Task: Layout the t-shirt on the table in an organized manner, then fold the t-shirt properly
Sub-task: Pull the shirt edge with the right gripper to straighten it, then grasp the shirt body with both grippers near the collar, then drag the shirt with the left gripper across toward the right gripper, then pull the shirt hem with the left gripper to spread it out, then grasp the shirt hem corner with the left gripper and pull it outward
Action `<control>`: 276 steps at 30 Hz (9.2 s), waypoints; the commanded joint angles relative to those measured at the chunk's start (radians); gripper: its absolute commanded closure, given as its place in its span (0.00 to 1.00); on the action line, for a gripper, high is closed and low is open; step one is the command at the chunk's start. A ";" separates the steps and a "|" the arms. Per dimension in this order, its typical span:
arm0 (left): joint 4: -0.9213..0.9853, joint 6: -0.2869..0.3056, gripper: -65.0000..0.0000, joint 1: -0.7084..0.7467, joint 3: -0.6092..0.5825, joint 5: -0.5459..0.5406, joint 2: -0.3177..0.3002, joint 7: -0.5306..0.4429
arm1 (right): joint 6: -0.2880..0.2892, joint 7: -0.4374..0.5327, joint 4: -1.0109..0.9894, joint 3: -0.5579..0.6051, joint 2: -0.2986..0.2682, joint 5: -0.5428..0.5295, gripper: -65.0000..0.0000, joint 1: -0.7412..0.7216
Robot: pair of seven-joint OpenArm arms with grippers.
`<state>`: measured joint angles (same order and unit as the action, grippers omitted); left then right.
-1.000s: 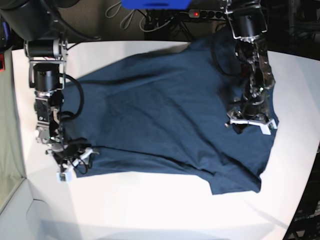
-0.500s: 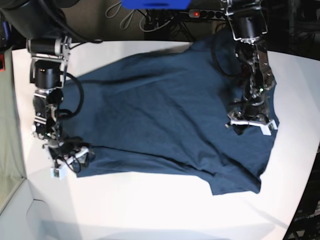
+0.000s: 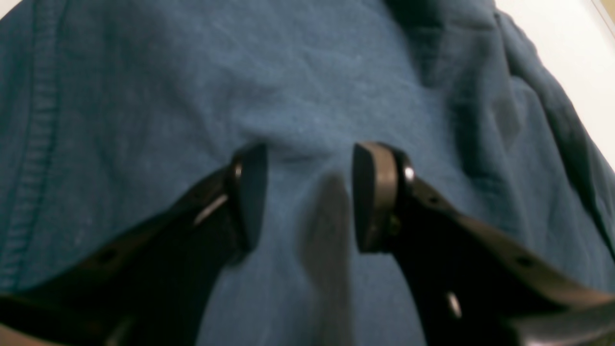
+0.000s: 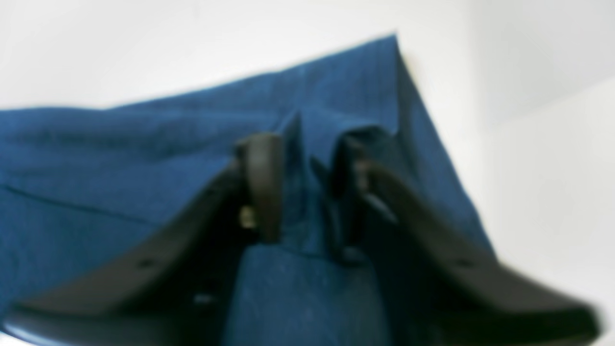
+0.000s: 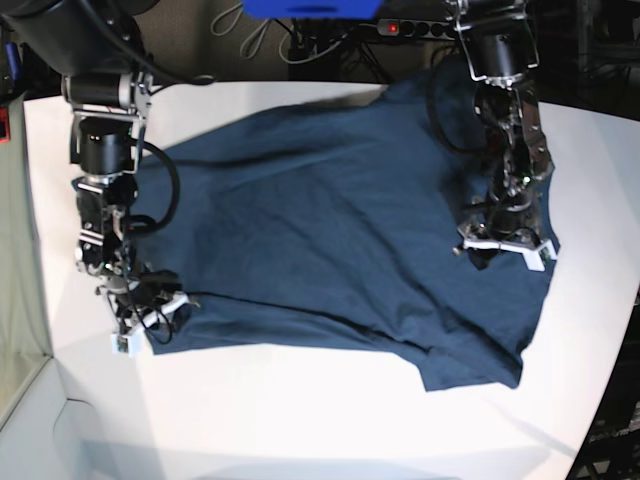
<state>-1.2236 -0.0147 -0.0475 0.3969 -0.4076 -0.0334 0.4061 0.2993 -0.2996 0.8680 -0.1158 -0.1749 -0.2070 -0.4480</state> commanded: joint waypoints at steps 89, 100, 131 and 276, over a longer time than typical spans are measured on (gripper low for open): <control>0.272 -0.037 0.55 -0.160 -0.003 0.200 -0.081 0.021 | 0.002 -0.221 0.454 0.307 -0.031 -0.082 0.70 0.424; 0.011 -0.037 0.55 0.038 -0.098 0.043 0.054 0.256 | 0.001 -0.063 -0.023 0.310 -0.008 -0.084 0.70 0.022; -0.322 -0.041 0.64 -0.151 -0.530 -0.162 -0.055 0.264 | 0.001 -0.129 0.635 0.242 -0.005 -0.085 0.71 0.278; -0.192 -0.047 0.64 0.084 -0.600 -0.442 -0.440 -0.295 | 0.005 -0.217 0.488 0.071 -0.065 -0.084 0.71 0.386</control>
<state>-1.3872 -0.0723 0.0650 -0.2146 -0.8463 -0.4698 0.1471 0.2974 -0.5247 1.3376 -0.0395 -0.2310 -0.2855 -0.0471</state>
